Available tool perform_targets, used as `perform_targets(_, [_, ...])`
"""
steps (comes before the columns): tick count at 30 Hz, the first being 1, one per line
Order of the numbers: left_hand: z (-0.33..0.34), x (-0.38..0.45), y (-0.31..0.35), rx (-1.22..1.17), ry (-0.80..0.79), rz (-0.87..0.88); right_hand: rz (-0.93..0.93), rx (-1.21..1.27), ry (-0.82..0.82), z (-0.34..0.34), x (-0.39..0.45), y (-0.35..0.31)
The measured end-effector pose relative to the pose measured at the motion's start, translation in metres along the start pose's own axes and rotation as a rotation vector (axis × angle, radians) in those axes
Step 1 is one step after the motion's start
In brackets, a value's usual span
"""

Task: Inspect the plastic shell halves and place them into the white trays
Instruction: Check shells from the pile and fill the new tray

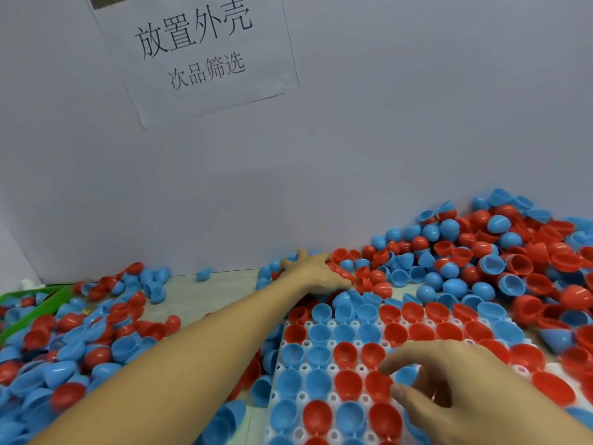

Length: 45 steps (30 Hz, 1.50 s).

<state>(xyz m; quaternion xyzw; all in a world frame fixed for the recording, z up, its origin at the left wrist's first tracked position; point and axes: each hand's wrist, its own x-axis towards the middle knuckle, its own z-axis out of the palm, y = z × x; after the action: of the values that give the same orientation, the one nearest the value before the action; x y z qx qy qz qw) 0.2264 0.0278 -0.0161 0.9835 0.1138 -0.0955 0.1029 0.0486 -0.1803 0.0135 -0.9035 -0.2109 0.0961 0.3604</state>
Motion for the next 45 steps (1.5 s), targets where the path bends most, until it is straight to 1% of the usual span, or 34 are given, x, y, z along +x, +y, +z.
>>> perform_targets(2, [0.006,0.003,-0.01,-0.006,0.095,0.002,0.004,0.005,0.006,0.001,0.0,0.0])
perform_targets(4, [0.014,0.004,-0.018,0.024,0.152,-0.001,0.0,0.006,0.016,0.002,-0.001,0.001])
perform_targets(8, [0.015,0.004,-0.023,0.034,0.208,0.042,-0.003,0.001,0.024,0.003,-0.002,0.0])
perform_targets(13, [0.004,0.007,-0.041,-0.081,0.271,0.064,-0.004,-0.005,0.027,0.002,-0.003,-0.002])
perform_targets(15, [-0.004,0.009,-0.049,-0.242,0.326,0.062,-0.004,0.002,0.026,0.002,-0.003,-0.001])
perform_targets(17, [-0.013,0.009,-0.058,-0.468,0.374,0.018,0.0,0.014,0.031,0.001,-0.003,0.0])
perform_targets(20, [-0.024,0.007,-0.074,-0.765,0.381,-0.079,0.002,0.029,0.042,0.001,-0.004,0.0])
perform_targets(22, [-0.032,0.005,-0.085,-1.05,0.335,-0.167,0.002,0.033,0.039,0.001,-0.004,0.0])
perform_targets(24, [-0.04,0.0,-0.096,-1.341,0.256,-0.252,-0.003,0.037,0.032,0.001,-0.004,-0.001])
perform_targets(26, [-0.045,-0.008,-0.106,-1.536,0.192,-0.287,-0.006,0.042,0.034,0.001,-0.004,-0.003])
perform_targets(28, [-0.046,-0.017,-0.114,-1.683,0.163,-0.286,-0.003,0.046,0.035,0.001,-0.005,-0.004])
perform_targets(32, [-0.044,-0.046,-0.119,-1.933,0.161,-0.244,-0.014,0.03,0.019,0.002,-0.005,-0.007])
perform_targets(35, [-0.041,-0.075,-0.116,-2.068,0.144,-0.189,-0.023,0.041,0.014,0.003,-0.005,-0.011])
perform_targets(38, [-0.033,-0.109,-0.111,-2.126,0.137,-0.141,-0.04,0.055,0.021,0.005,-0.005,-0.015])
perform_targets(45, [-0.007,-0.189,-0.095,-2.248,0.085,-0.112,-0.13,0.152,0.14,0.029,0.003,-0.044])
